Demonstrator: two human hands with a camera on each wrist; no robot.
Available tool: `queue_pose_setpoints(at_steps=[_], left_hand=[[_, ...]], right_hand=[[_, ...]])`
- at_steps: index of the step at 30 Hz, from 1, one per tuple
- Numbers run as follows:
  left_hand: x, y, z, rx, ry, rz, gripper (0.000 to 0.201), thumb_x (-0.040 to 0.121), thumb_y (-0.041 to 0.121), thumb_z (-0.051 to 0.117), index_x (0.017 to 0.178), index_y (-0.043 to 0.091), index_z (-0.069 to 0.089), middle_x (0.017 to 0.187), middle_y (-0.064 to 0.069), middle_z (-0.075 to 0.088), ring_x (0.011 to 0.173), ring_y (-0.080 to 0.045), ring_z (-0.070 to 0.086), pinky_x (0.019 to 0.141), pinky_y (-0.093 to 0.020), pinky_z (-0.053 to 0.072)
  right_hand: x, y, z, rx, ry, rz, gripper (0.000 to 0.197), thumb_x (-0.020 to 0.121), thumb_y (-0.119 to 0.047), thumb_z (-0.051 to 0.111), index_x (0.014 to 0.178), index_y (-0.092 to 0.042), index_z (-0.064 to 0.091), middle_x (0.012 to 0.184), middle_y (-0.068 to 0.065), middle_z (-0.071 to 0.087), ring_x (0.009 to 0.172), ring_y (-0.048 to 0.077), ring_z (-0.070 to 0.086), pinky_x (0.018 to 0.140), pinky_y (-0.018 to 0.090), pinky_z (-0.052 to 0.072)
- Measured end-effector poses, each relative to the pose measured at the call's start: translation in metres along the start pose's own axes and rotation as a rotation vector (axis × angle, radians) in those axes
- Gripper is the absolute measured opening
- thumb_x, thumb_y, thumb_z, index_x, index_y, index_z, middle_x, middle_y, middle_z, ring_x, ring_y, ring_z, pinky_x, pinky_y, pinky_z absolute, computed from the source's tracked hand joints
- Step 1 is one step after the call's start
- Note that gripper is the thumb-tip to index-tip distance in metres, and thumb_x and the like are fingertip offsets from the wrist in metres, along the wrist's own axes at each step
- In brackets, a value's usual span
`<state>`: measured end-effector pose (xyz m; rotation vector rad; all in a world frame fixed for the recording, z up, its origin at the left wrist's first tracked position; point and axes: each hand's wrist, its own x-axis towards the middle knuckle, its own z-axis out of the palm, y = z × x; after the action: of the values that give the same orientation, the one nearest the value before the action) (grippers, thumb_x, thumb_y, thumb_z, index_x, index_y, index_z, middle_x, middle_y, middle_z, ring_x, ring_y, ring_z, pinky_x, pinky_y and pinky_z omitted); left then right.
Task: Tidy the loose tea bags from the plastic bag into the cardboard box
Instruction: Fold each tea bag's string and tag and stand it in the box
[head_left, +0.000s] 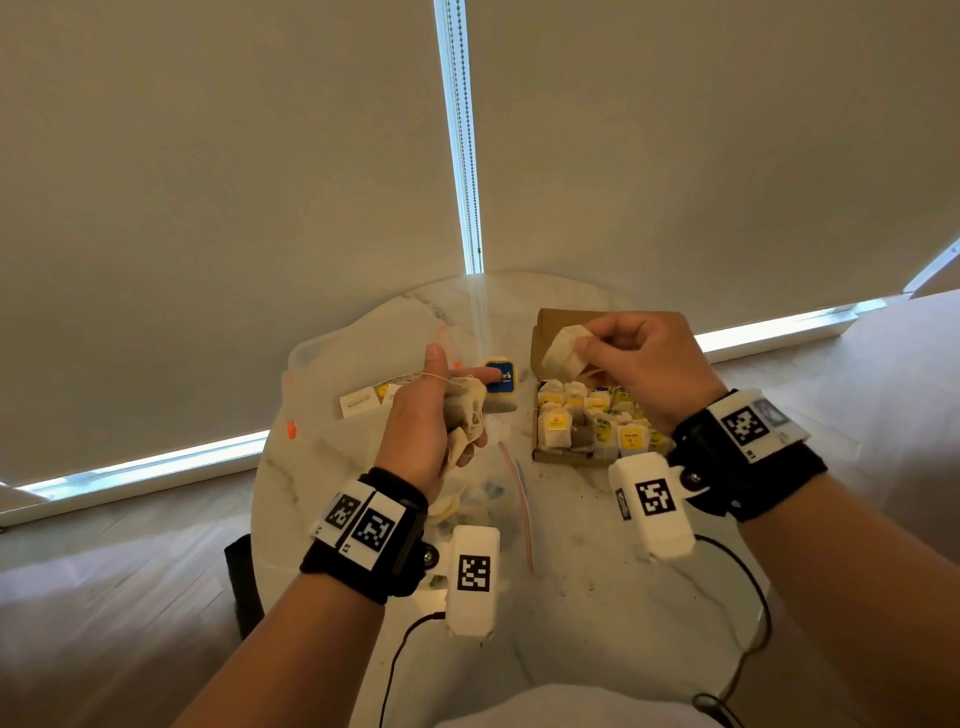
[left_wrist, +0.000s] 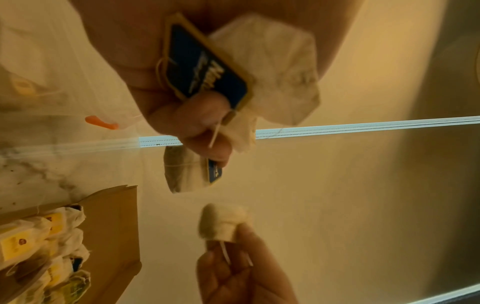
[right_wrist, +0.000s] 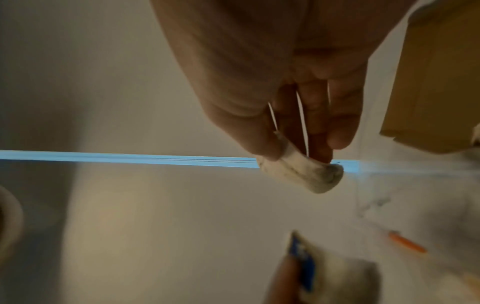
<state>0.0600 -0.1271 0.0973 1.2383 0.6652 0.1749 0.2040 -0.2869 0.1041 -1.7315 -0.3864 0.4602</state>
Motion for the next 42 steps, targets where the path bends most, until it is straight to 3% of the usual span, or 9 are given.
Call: queue_pose_setpoints(at_steps=[7,11,14,18,23,30,33,37,42], left_hand=[[0.001,-0.005,0.004,0.003,-0.079,0.018,0.074,0.100,0.062,0.023,0.103,0.007,0.073,0.051,-0.001,0.048,0.041,-0.012,0.042,0.040,-0.021,0.028],[0.002,-0.005,0.003,0.014,-0.063,0.020,0.075,0.100,0.062,0.023,0.102,0.008,0.073,0.052,-0.002,0.050,0.043,-0.013,0.043,0.040,-0.021,0.029],[0.002,-0.004,0.004,0.003,-0.066,0.028,0.072,0.101,0.060,0.023,0.102,0.007,0.072,0.050,-0.001,0.051,0.042,-0.012,0.043,0.041,-0.022,0.029],[0.005,-0.006,0.009,0.034,-0.074,0.043,0.068,0.102,0.058,0.024,0.102,0.011,0.073,0.053,0.000,0.051,0.045,-0.014,0.045,0.041,-0.022,0.030],[0.013,-0.007,0.006,0.043,-0.033,0.046,0.072,0.102,0.059,0.023,0.100,0.008,0.073,0.052,0.000,0.050,0.046,-0.014,0.047,0.040,-0.022,0.029],[0.024,-0.015,0.001,0.027,0.003,0.018,0.066,0.102,0.055,0.027,0.095,0.008,0.073,0.064,-0.010,0.056,0.047,-0.016,0.048,0.038,-0.022,0.029],[0.028,-0.021,0.000,0.022,0.032,0.008,0.065,0.104,0.053,0.028,0.097,0.006,0.072,0.081,-0.018,0.060,0.048,-0.018,0.047,0.039,-0.022,0.026],[0.032,-0.023,-0.002,0.039,0.061,-0.034,0.068,0.103,0.053,0.027,0.104,-0.001,0.070,0.057,-0.002,0.056,0.047,-0.017,0.047,0.038,-0.021,0.028],[0.037,-0.025,-0.002,0.051,0.072,-0.045,0.069,0.102,0.056,0.028,0.100,0.003,0.072,0.062,-0.008,0.057,0.049,-0.018,0.049,0.040,-0.021,0.029]], right_hand=[[0.001,0.015,0.023,-0.136,-0.140,0.028,0.006,0.086,-0.017,0.072,0.091,-0.014,0.076,0.073,0.003,0.074,0.061,0.013,0.067,0.059,0.025,0.054],[-0.005,0.011,0.031,-0.068,-0.208,0.030,0.023,0.095,-0.027,0.060,0.089,-0.011,0.076,0.075,0.007,0.073,0.062,0.016,0.063,0.060,0.026,0.053],[-0.009,0.013,0.030,-0.053,-0.221,-0.016,0.014,0.090,-0.021,0.068,0.096,-0.011,0.076,0.081,0.008,0.074,0.067,0.019,0.065,0.064,0.030,0.056],[-0.005,0.020,0.028,-0.073,-0.133,-0.032,0.010,0.083,-0.013,0.076,0.089,-0.022,0.077,0.084,0.003,0.075,0.081,0.029,0.070,0.075,0.042,0.059],[0.025,0.038,-0.008,-0.104,0.007,0.045,0.016,0.084,-0.010,0.074,0.082,-0.025,0.072,0.084,-0.002,0.075,0.086,0.022,0.072,0.079,0.035,0.060],[0.055,0.114,-0.044,-0.484,0.055,0.231,0.011,0.085,-0.015,0.074,0.094,-0.018,0.070,0.093,0.004,0.071,0.078,0.016,0.066,0.062,0.022,0.050],[0.062,0.149,-0.033,-0.568,0.015,0.333,0.021,0.083,-0.021,0.077,0.102,-0.014,0.072,0.094,0.004,0.072,0.083,0.016,0.065,0.072,0.025,0.050],[0.071,0.173,-0.026,-0.704,-0.025,0.399,0.023,0.083,-0.024,0.076,0.103,-0.012,0.074,0.099,0.006,0.072,0.084,0.017,0.062,0.075,0.024,0.045],[0.078,0.180,-0.026,-0.961,-0.059,0.382,0.017,0.089,-0.025,0.070,0.102,-0.015,0.076,0.111,0.007,0.067,0.101,0.023,0.062,0.084,0.026,0.049]])
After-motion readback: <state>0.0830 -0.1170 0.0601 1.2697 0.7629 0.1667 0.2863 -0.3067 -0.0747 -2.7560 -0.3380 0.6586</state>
